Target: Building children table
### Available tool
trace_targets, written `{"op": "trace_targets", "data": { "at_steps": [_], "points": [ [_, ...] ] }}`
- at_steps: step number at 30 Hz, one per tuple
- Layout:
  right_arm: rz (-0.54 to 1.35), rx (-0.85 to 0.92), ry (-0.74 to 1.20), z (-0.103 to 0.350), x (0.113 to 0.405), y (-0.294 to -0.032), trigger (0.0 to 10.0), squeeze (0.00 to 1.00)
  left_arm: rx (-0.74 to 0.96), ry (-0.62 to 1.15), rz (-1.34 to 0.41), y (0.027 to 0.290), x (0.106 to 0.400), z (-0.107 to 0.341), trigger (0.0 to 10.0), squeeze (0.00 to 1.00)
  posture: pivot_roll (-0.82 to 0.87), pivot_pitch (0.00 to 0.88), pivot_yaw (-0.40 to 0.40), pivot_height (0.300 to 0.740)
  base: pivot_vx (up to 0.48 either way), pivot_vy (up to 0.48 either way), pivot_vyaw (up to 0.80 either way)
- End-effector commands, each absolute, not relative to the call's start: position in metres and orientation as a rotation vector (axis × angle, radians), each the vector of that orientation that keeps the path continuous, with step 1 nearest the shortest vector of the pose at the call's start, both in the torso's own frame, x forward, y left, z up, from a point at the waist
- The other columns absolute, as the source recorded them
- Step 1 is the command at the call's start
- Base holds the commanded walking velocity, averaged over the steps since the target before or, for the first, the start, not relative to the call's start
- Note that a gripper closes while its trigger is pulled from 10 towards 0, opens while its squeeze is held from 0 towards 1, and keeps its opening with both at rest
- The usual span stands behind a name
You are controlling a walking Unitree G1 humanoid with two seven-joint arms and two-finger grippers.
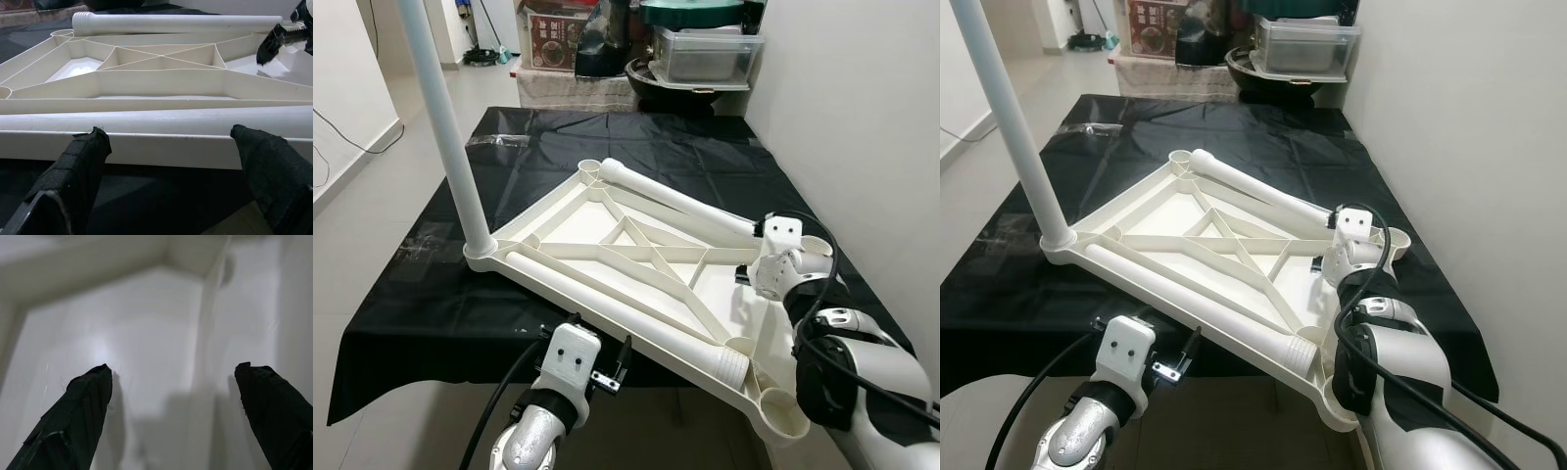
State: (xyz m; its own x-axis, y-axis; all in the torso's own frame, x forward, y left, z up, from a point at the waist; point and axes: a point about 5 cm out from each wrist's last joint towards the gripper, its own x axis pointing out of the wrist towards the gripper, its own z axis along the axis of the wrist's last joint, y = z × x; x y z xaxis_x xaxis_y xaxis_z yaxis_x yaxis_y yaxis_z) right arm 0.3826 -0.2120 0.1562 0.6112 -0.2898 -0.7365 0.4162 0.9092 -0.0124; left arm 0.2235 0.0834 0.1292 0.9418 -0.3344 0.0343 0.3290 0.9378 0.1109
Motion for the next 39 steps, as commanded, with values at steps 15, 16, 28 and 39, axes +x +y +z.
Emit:
{"op": "trace_targets", "data": {
  "at_steps": [15,16,28,39],
  "points": [
    [-0.525,0.325,0.947,0.141,0.367,-0.223,0.0,0.0,0.118,-0.018,-0.345,0.085,0.221,0.12,10.0,0.0,0.04,0.023,-0.096,0.74,0.0,0.0,0.0],
    [-0.527,0.331,0.954,0.137,0.366,-0.223,0.0,0.0,0.119,-0.015,-0.346,0.086,0.221,0.119,10.0,0.0,0.04,0.019,-0.094,0.74,0.0,0.0,0.0],
    [-0.523,0.314,0.957,0.13,0.363,-0.222,0.0,0.0,0.118,-0.013,-0.35,0.085,0.22,0.119,10.0,0.0,0.04,0.032,-0.095,0.74,0.0,0.0,0.0],
    [-0.468,0.266,0.891,0.137,0.372,-0.214,0.0,0.0,0.115,-0.016,-0.349,0.084,0.219,0.121,10.0,0.0,0.04,0.046,-0.106,0.74,0.0,0.0,0.0]
  ]
}}
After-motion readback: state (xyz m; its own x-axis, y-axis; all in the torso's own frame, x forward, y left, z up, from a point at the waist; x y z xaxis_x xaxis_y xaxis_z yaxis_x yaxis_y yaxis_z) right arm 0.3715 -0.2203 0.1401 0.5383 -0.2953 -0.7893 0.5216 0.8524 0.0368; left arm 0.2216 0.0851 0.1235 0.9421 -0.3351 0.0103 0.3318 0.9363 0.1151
